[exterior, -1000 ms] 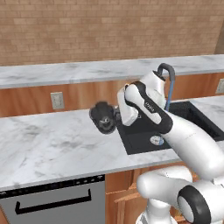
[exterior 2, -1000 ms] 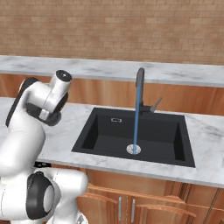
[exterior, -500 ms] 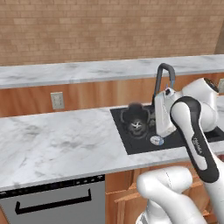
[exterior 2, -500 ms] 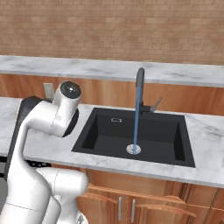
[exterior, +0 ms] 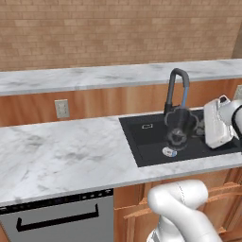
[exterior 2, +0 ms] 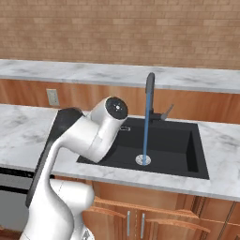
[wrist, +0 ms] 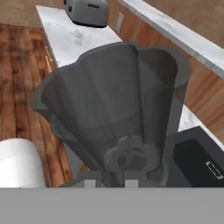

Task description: Turn on the sink faucet and place the jug under the water for a few seconds to fill it up.

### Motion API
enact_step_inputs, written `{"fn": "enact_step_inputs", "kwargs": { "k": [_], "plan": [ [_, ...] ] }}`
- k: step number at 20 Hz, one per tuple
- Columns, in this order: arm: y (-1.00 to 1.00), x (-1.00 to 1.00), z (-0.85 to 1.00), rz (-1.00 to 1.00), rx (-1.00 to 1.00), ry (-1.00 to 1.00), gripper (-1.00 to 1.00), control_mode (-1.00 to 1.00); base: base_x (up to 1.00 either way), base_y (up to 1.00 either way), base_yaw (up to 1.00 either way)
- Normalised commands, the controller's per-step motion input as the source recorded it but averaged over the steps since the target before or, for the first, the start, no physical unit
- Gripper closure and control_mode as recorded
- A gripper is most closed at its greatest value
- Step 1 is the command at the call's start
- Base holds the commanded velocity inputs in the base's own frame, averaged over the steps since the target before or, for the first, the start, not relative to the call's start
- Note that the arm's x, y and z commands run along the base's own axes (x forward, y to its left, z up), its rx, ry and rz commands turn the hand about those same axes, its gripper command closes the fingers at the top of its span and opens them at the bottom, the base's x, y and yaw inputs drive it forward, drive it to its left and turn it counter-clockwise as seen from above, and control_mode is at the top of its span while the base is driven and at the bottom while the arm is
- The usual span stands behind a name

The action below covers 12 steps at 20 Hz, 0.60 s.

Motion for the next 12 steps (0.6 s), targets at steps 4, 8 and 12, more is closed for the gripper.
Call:
{"fn": "enact_step_inputs", "kwargs": {
  "k": [4, 8, 12],
  "plan": [
    [-1.00, 0.18, 0.45, -0.02, 0.29, 0.38, 1.00, -1.00, 0.00, 0.00, 0.00],
    [-1.00, 0.31, 0.21, 0.00, 0.33, 0.44, 1.00, -1.00, 0.00, 0.00, 0.00],
    [-1.00, 0.46, 0.08, 0.09, 0.31, 0.43, 1.00, -1.00, 0.00, 0.00, 0.00]
  ]
}}
